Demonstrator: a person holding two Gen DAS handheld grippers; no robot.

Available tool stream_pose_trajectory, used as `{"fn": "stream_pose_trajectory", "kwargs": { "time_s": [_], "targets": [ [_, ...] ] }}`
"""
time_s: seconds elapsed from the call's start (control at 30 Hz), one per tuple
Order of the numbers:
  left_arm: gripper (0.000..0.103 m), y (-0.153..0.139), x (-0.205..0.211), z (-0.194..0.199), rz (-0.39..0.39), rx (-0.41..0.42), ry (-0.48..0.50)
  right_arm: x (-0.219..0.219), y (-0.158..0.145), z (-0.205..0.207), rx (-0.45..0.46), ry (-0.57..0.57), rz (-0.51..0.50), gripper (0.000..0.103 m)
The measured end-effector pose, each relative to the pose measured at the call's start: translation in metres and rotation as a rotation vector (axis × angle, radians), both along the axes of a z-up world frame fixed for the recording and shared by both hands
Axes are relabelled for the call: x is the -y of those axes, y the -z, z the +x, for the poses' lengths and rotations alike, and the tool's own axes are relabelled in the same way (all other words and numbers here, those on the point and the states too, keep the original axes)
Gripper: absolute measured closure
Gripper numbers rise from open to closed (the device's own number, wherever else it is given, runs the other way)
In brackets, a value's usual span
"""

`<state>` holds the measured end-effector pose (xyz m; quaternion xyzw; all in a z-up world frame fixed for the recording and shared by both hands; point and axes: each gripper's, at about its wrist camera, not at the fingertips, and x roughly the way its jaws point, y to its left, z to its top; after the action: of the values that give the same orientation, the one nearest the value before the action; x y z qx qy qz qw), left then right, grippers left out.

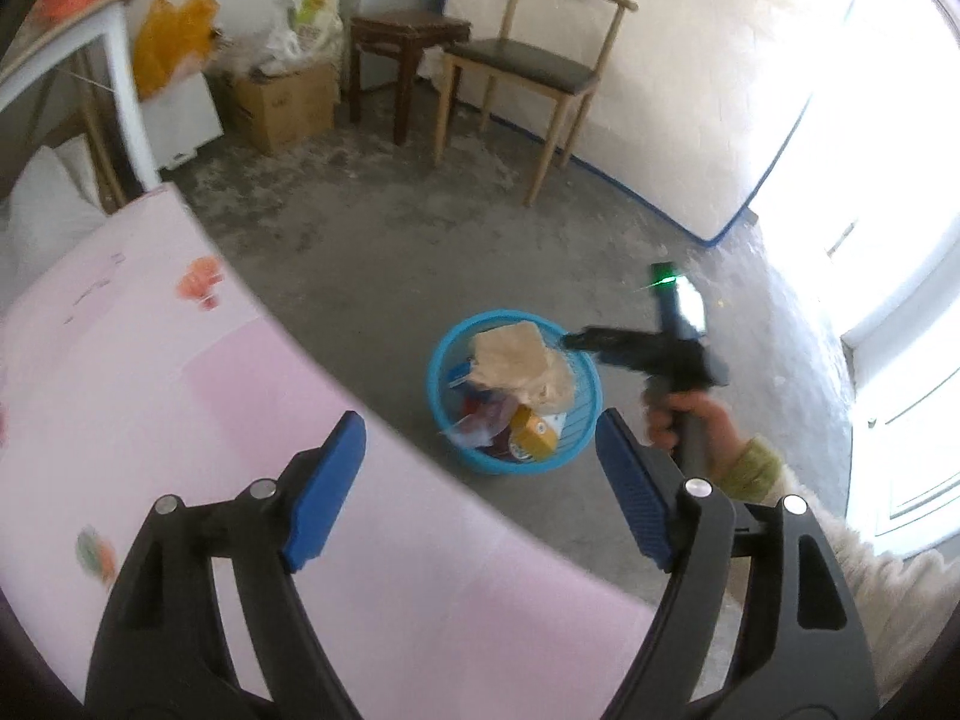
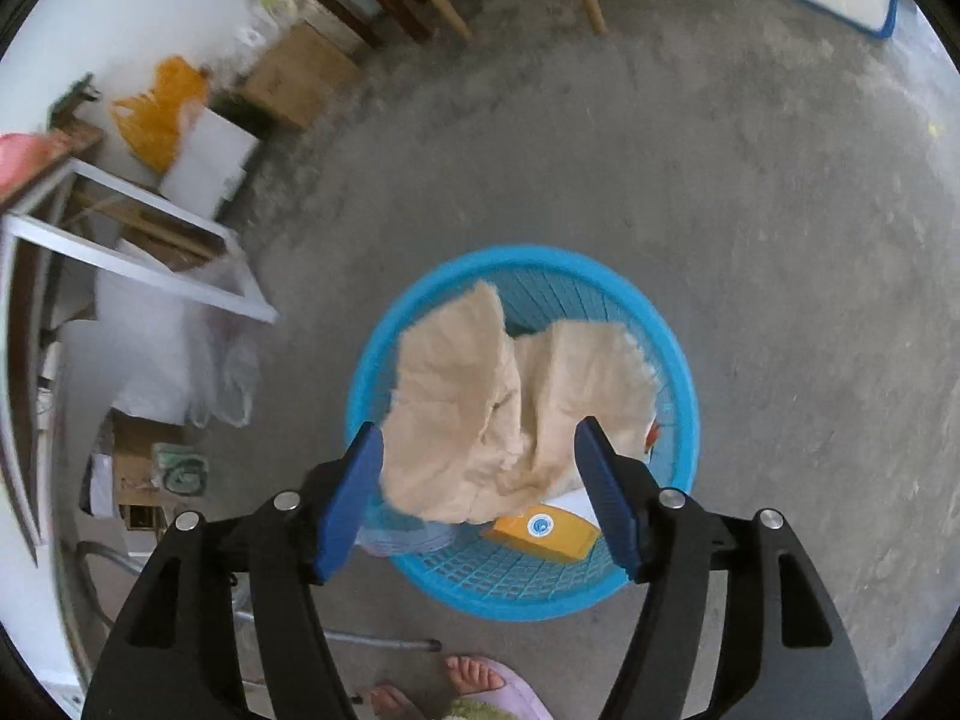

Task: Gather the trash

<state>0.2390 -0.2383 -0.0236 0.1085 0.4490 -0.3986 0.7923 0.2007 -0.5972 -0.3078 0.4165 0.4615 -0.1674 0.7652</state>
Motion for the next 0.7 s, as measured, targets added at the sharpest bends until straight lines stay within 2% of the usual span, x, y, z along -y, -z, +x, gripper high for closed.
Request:
{"fn": "stream_pose_trajectory", "kwargs": {
  "time_s": [0.1,0.17,0.27,0.4,0.5,0.57,0.7],
  "targets": [
    [0.027,-0.013,-0.034,-0.021,-0.045,0.035,-0.032,-0.006,-0.041,-0.026,0.072,0.005,-0.042,0.038],
    [0.021,-0.023,-0.054,-0.039,-0.08,0.073,-0.057,-0.018,-0.074,-0.048,0.132,-0.008,-0.081,0.038],
    [0.017,-0.035,-0.084,-0.067,-0.142,0.12,-0.1,-0.05,-0.129,-0.087,0.212,-0.049,-0.177,0.028],
    [0.011,-0.043,-0.117,-0.108,-0.198,0.122,-0.197,-0.11,-0.197,-0.139,0.285,-0.129,-0.356,0.014],
    [0.009,-0.043,-0.127,-0.127,-0.214,0.121,-0.256,-0.16,-0.236,-0.181,0.322,-0.167,-0.49,0.006],
    [0.009,-0.043,-0.135,-0.142,-0.189,0.136,-0.326,-0.194,-0.257,-0.209,0.343,-0.194,-0.558,0.006],
    [0.009,-0.041,-0.152,-0.16,-0.145,0.172,-0.473,-0.249,-0.277,-0.24,0.31,-0.249,-0.671,0.006]
  ]
}}
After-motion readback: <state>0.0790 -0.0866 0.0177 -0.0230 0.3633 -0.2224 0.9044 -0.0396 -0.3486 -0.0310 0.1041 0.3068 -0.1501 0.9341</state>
